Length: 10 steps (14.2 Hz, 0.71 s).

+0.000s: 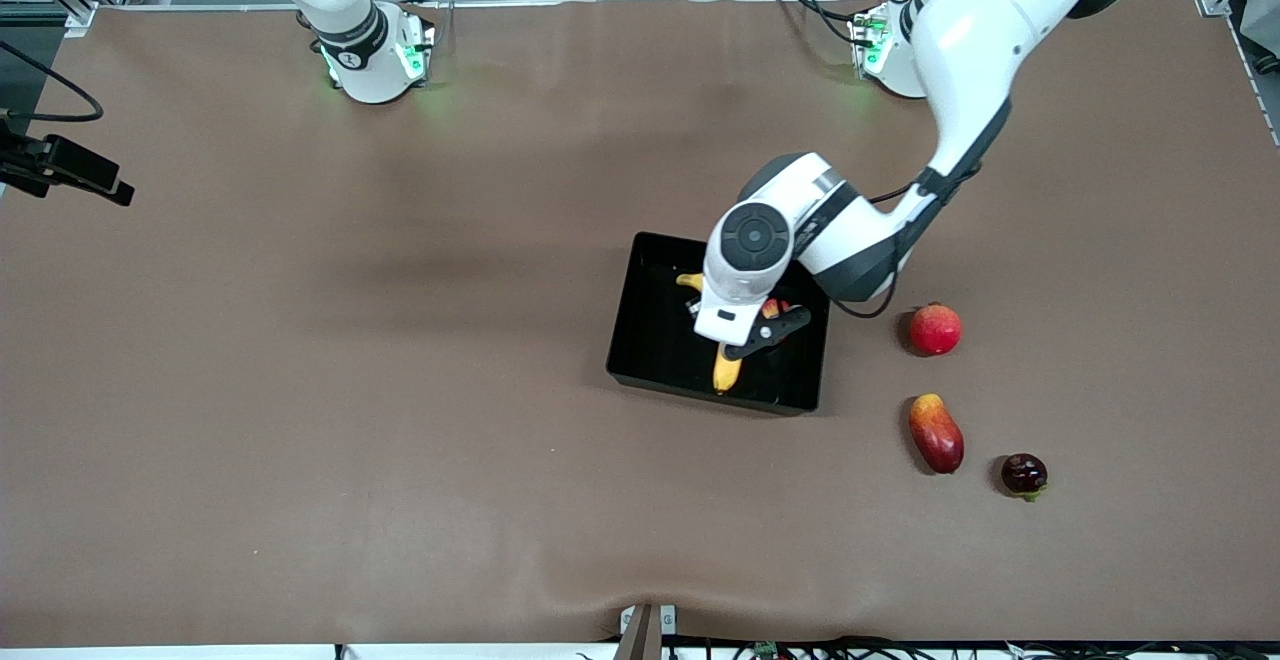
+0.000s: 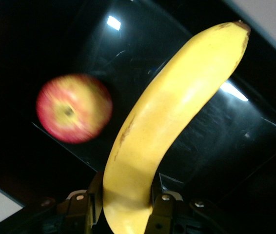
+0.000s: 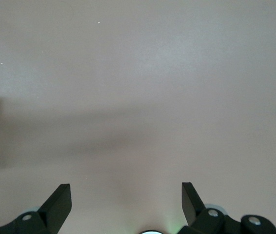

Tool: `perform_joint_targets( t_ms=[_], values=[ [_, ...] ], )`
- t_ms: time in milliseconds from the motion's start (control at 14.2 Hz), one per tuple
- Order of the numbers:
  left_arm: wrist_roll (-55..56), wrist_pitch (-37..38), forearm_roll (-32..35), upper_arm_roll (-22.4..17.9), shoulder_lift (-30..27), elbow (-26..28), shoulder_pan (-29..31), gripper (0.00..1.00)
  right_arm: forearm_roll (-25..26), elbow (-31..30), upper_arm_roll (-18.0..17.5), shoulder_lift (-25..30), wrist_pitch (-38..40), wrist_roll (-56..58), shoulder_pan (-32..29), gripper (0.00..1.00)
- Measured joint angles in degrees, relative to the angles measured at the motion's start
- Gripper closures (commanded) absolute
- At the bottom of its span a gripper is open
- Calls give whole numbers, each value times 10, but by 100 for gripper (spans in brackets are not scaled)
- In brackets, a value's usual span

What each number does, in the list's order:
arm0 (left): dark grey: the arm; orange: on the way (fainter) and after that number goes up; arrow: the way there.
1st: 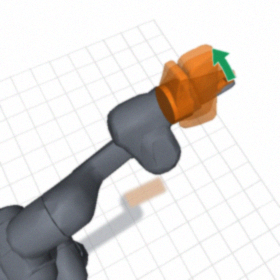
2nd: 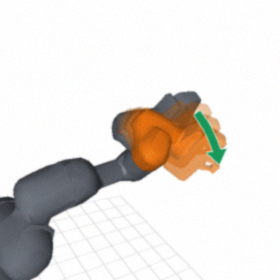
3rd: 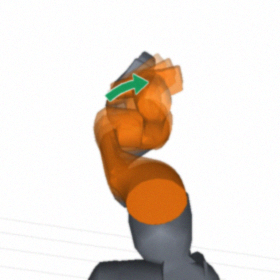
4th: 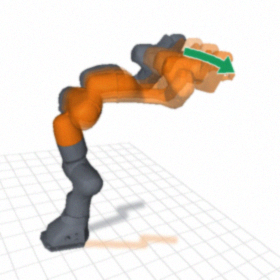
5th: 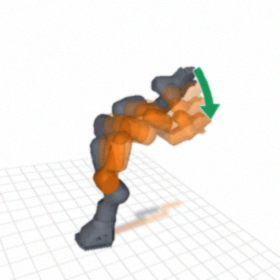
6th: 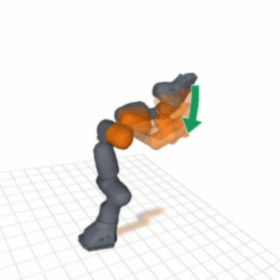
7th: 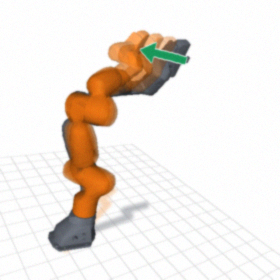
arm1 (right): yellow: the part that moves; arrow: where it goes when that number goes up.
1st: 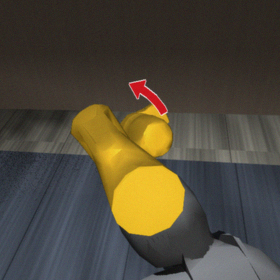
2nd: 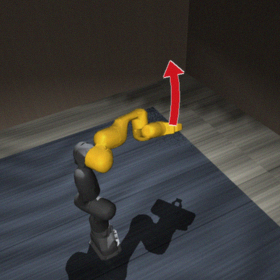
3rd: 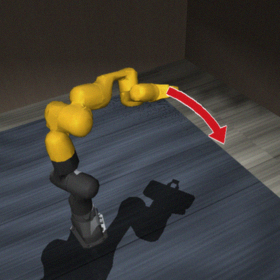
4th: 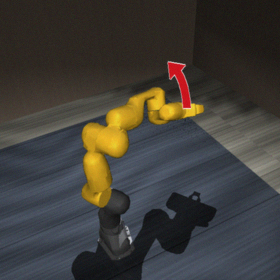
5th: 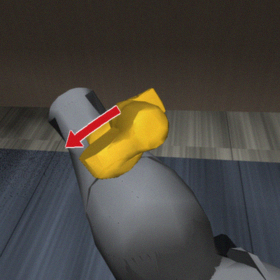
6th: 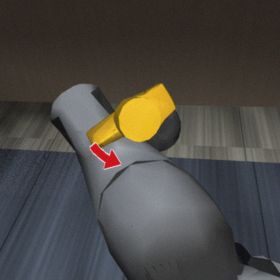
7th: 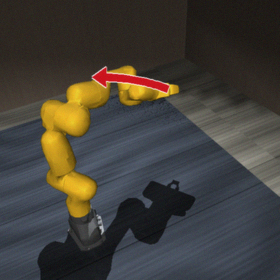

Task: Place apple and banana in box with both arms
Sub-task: 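Lower the banana into the tray and open the left gripper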

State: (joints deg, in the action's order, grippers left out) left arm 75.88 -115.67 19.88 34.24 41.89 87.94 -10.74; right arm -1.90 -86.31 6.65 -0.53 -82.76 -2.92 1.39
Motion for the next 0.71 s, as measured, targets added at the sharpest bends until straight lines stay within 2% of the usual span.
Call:
perform_joint_targets(
  t_ms=[212,283,424,495,707],
  values=[
    [9,-34,0,-40,36,-6,-49,100,4,1,1,0,0,0,-14,0],
    [10,-42,0,-49,46,-8,-60,84,4,1,1,0,0,0,-19,0],
    [14,-53,0,-58,59,-10,-71,9,4,1,1,0,1,0,-25,0],
    [14,-55,0,-60,61,-11,-72,0,4,1,1,0,1,0,-26,0],
    [14,-57,10,-62,57,-29,-67,0,4,3,0,0,1,0,-26,0]
  ],
)
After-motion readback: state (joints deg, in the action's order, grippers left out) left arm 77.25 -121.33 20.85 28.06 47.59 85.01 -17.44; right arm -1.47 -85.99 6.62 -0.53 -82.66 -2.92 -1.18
